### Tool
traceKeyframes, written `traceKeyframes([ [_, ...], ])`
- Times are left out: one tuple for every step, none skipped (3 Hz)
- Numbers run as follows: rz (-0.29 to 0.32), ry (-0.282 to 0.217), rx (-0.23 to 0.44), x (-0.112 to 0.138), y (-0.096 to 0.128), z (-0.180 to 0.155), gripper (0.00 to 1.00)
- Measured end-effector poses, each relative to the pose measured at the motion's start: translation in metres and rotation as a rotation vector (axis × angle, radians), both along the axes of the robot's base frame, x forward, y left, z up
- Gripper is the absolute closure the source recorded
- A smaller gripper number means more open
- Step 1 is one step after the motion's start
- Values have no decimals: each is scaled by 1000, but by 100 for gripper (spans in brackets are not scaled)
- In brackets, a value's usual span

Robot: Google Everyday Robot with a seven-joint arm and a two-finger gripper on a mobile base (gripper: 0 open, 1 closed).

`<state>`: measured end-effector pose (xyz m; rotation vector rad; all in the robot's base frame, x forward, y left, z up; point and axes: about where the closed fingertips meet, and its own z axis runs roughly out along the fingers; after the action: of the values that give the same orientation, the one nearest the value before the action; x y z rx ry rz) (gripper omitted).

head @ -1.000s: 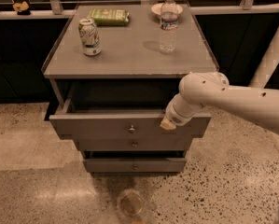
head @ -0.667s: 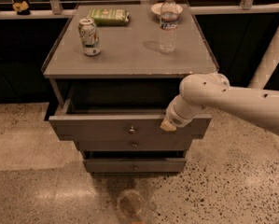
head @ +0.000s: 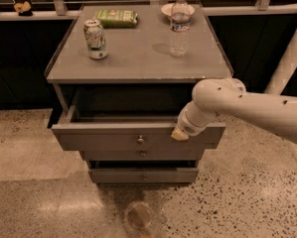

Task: Open top drawer

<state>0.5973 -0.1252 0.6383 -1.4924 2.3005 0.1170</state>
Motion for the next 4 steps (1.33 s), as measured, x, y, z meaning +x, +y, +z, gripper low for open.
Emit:
traceKeyframes([
  [0, 7, 5, -6, 0, 2, 100],
  [0, 7, 5, -6, 0, 2, 100],
  [5, 8, 10, -12, 0, -1, 100],
  [5, 8, 10, -12, 0, 1, 100],
])
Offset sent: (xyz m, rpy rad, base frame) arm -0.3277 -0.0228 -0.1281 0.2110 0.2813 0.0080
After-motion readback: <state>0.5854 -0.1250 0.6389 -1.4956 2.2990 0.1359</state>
